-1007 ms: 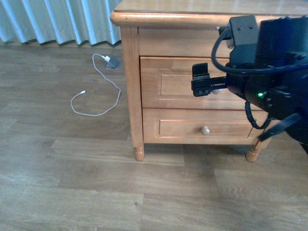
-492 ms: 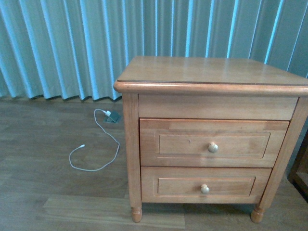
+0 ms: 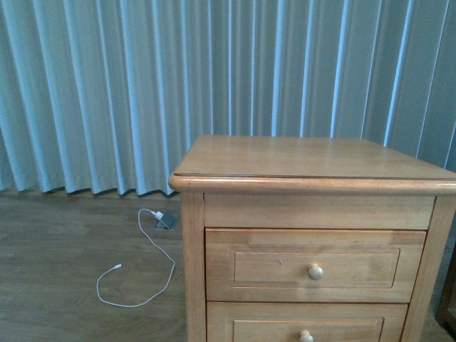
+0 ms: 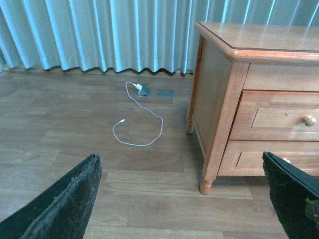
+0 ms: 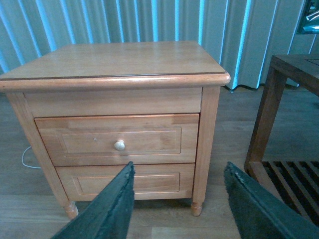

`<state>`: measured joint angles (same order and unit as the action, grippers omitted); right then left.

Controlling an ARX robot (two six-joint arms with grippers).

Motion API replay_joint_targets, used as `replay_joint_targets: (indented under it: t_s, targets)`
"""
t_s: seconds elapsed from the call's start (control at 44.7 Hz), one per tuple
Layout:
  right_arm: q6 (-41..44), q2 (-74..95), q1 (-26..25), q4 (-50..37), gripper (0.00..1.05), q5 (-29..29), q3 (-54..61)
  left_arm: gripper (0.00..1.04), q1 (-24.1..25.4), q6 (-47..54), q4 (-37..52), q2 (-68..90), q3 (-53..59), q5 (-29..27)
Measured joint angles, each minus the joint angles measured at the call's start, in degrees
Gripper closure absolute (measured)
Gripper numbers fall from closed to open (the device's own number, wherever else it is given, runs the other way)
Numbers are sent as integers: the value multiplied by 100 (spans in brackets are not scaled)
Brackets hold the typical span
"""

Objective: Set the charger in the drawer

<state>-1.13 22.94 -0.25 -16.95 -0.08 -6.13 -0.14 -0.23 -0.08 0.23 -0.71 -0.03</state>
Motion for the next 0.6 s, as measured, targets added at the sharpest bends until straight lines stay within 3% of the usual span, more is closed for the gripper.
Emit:
replay_joint_targets:
  t_s: [0.269, 0.313, 0.604]
  targets:
    - [81, -411, 4, 197, 92, 2, 229, 6, 0, 0, 2, 0, 0, 2]
    - [87, -520, 4, 260, 102, 2, 264, 6, 0, 0, 0, 0, 0, 2]
    - [107, -1040, 9, 446, 103, 0, 584, 6, 0, 0, 0, 0, 0, 2]
